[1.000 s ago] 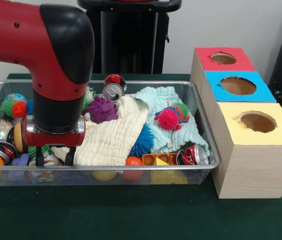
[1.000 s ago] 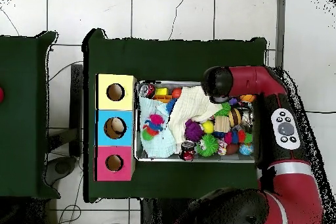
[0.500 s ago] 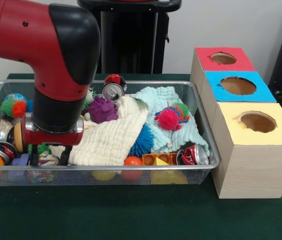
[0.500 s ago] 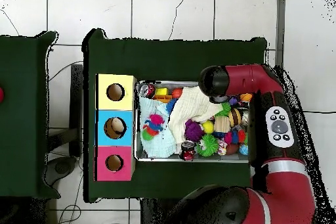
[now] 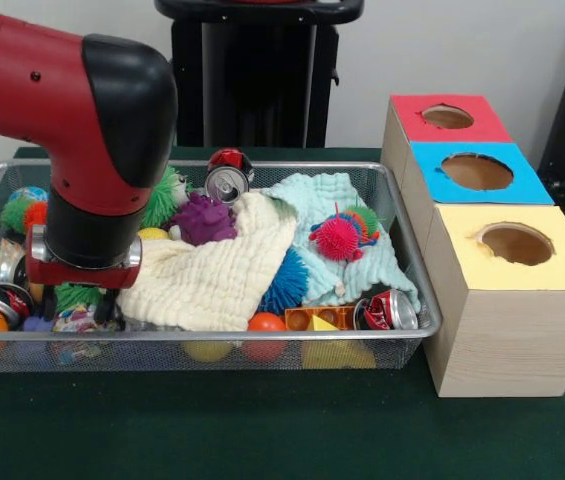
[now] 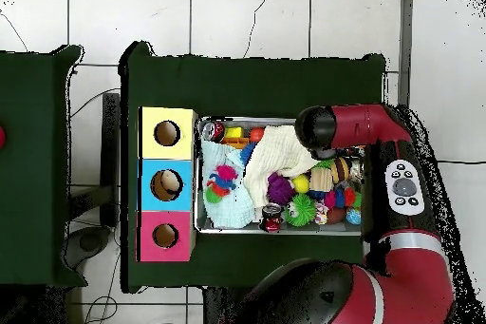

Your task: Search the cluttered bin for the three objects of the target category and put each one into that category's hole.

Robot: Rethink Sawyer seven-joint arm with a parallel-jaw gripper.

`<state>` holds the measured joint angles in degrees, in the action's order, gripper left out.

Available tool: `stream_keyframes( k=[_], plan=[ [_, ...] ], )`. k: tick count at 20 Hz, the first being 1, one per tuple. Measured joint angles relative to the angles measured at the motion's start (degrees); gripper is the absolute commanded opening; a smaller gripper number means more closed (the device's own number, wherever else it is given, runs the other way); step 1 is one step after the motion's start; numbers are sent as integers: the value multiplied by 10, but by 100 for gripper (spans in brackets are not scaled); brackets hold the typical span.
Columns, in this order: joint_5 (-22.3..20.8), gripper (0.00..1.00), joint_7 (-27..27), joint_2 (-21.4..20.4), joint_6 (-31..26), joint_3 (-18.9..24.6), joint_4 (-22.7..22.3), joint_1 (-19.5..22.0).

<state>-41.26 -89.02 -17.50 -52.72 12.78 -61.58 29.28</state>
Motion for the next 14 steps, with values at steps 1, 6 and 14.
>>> stream_keyframes(
  k=[1,6,14],
  plan=[
    [0,100,0,2,0,0,0,0],
    [2,100,0,13,0,0,6,0],
    [33,100,0,15,0,10,7,22]
  ],
)
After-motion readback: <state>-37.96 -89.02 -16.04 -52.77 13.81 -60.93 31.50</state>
